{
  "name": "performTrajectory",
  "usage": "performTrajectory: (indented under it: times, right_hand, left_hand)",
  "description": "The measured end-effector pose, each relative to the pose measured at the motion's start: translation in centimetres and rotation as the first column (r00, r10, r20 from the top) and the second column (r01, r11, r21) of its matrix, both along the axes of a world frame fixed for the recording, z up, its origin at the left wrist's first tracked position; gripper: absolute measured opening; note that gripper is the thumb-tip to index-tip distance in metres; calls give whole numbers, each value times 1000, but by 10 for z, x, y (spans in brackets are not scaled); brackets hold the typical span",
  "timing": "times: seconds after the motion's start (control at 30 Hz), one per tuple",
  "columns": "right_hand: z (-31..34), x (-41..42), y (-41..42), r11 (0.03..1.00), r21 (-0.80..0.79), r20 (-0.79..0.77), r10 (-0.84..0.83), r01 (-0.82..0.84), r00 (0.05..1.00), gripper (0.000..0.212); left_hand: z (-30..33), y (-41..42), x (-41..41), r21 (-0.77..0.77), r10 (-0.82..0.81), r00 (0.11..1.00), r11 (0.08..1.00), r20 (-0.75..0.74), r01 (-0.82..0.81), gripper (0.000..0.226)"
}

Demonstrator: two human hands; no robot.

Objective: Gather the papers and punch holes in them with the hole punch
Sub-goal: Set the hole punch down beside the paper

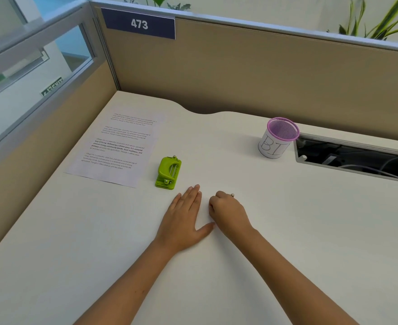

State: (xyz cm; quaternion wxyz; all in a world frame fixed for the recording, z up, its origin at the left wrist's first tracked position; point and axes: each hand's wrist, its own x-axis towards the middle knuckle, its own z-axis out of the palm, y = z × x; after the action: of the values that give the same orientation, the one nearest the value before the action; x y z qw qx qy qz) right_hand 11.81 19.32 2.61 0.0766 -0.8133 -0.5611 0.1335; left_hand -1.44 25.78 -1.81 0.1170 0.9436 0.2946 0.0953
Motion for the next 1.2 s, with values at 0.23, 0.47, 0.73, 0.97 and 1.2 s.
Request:
performTrajectory:
  times: [0.23,0.47,0.73,0.97,1.2]
  right_hand:
    - [-2,-5,2,1000,-10,55,1,0,998,13]
    - [-1,4,-4,1000,-20,-13,-7,7,1000,12]
    - [7,-8,10,990,-141,117,41,-24,992,25]
    - [4,-13,17,992,-126,124,-10,26,992,17]
    - [-6,2,13,981,17,-121,-189,193,974,29]
  left_hand:
    - [0,0,0,-2,-4,1000,1000,-5,4,85]
    - [0,-1,0,3,3,1000,1000,-18,-3,89]
    - [-1,1,0,-7,-7,1000,1000,-11,7,85]
    - [0,1,-1,-17,-9,1000,1000,-7,9,85]
    - [0,0,0,10,-1,1000,1000,-15,1,88]
